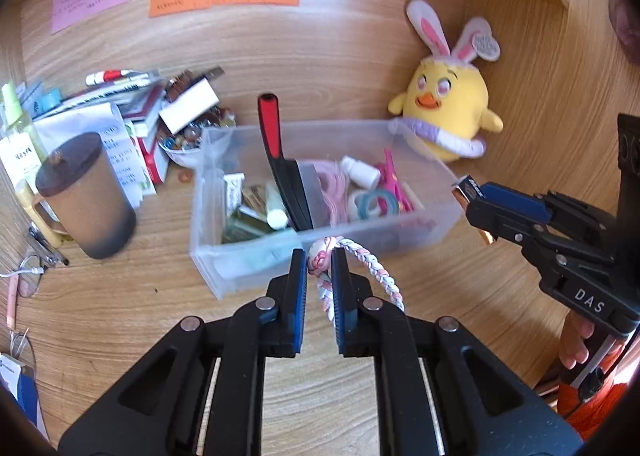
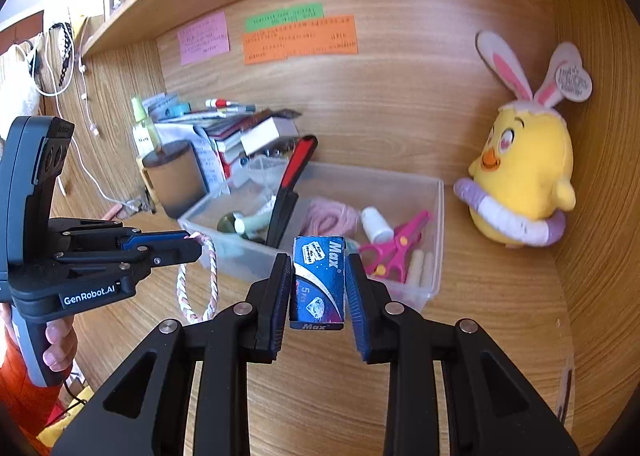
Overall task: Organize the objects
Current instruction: 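Grasp the rope bracelet with the left tool while the right tool grasps the blue Max staple box, then lower the bracelet and staple box into the clear box and open both tools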
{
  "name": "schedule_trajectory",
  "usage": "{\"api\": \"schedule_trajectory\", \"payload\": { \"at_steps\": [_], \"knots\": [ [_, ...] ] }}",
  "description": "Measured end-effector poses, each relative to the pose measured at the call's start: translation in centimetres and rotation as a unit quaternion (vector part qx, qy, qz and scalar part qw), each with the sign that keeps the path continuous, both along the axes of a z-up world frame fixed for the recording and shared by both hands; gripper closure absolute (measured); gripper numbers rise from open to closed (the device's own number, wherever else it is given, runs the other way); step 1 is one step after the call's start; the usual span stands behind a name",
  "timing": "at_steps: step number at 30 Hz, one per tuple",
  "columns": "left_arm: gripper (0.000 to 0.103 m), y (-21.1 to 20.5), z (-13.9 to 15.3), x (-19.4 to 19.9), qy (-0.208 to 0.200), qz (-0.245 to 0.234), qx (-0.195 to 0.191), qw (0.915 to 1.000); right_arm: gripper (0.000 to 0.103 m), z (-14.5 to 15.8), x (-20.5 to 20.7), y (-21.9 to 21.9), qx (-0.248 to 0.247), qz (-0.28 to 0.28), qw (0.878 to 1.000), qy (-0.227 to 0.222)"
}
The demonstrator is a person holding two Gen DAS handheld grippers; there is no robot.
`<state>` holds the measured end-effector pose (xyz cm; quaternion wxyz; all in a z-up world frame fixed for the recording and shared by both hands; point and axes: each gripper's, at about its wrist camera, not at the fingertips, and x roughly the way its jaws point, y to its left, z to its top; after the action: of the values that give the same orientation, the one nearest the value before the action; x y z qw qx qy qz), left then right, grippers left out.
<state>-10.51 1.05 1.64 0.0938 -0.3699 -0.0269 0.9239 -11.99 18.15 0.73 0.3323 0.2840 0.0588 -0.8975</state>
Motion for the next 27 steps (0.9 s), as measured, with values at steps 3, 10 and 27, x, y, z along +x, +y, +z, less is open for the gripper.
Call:
{"api": "schedule_trajectory", "payload": {
  "at_steps": [3,10,27],
  "knots": [
    [0.092,-0.9,0.8,-0.6,0.007,0.016,0.014,0.9998,0.078,0.9,-0.5,-0.4,0.0,-0.01,1.0,0.016],
    [0.092,-2.1,1.1,-2.8,0.007,0.049,0.014,0.9987,0.078,1.1,-3.7,-1.8,0.003,-0.02,1.0,0.002],
    [0.092,-3.6,-1.7,-8.7,-0.049,0.073,0.044,0.9952,0.078,-3.1,-8.5,-4.7,0.029,-0.006,0.998,-0.064]
  ]
}}
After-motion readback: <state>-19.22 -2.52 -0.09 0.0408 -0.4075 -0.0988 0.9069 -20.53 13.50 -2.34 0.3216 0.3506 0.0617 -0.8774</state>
